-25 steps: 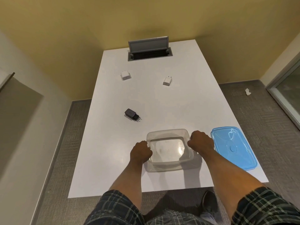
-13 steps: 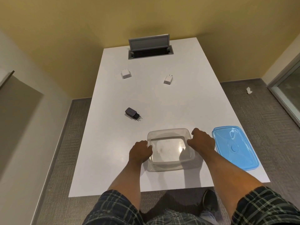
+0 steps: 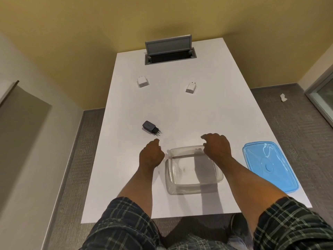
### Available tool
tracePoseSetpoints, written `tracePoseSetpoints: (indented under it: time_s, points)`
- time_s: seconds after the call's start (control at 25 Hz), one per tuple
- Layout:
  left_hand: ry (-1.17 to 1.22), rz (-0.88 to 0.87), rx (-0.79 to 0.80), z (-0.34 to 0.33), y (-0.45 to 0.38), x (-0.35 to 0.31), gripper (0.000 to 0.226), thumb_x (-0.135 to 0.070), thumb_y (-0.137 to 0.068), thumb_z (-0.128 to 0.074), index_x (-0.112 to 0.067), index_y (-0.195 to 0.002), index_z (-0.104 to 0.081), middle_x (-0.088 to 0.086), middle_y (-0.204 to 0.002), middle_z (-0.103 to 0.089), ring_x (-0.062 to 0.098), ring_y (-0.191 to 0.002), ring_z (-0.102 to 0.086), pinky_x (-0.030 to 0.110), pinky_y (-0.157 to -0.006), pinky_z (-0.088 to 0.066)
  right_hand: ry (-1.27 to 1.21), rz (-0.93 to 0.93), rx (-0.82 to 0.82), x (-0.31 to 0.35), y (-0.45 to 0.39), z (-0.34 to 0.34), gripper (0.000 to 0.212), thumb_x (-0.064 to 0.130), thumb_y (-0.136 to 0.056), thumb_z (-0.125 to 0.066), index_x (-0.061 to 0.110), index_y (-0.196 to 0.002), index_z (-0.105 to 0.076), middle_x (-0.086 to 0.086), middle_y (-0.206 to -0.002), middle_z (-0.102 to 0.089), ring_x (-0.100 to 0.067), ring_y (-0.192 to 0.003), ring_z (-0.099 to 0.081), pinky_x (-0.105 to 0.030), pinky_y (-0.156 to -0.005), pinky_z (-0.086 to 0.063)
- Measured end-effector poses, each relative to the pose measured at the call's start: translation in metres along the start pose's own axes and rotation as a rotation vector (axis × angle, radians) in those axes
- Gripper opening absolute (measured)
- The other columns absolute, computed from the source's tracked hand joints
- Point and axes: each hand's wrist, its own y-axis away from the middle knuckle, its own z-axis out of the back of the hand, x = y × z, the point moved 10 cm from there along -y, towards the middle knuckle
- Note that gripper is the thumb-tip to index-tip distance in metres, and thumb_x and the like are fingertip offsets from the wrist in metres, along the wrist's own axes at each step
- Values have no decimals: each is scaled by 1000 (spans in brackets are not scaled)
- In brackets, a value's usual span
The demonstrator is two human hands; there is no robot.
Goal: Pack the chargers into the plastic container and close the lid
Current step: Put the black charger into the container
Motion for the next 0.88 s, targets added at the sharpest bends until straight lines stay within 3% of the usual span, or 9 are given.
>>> tracePoseSetpoints:
  time_s: [0.24, 0.36, 0.48, 0.64, 0.88]
  points:
    - [-1, -24, -8, 25, -43, 0, 57, -4, -84, -50, -18, -140, -49, 3, -139, -54, 29, -122, -56, 38, -95, -49, -61, 226, 124, 22, -19, -10, 31, 40, -91, -63, 26, -119, -69, 8, -115, -71, -18, -110, -63, -32, -92, -44]
    - [-71, -75, 29, 26, -66, -4, 55, -1, -85, -50, -14, -138, -49, 5, -145, -45, 36, -116, -59, 43, -91, -52, -42, 273, 259, 30, -21, -25, 31, 29, -89, -60, 27, -120, -67, 10, -118, -68, -17, -111, -61, -31, -93, -45]
    - [-114, -47, 127, 19, -88, -2, 66, -6, -89, -50, -15, -152, -34, 9, -162, -18, 40, -130, -50, 47, -101, -47, -114, 206, 305, 27, -22, -32, 41, 16, -83, -54, 28, -120, -66, 10, -119, -66, -18, -109, -61, -32, -91, -47]
    - [-181, -35, 212, 12, -112, -2, 78, -15, -92, -54, -25, -160, -18, 7, -168, 8, 41, -140, -40, 48, -107, -43, -117, 169, 290, 23, -22, -38, 45, 11, -77, -53, 27, -116, -68, 9, -118, -67, -18, -106, -62, -30, -90, -44]
    - [-450, -125, 283, -8, -122, -1, 68, -13, -89, -59, -25, -150, -34, 6, -166, 6, 35, -143, -31, 50, -105, -41, -80, 182, 285, 24, -17, -46, 48, 12, -75, -53, 29, -118, -67, 9, -120, -67, -20, -107, -63, -31, -95, -44]
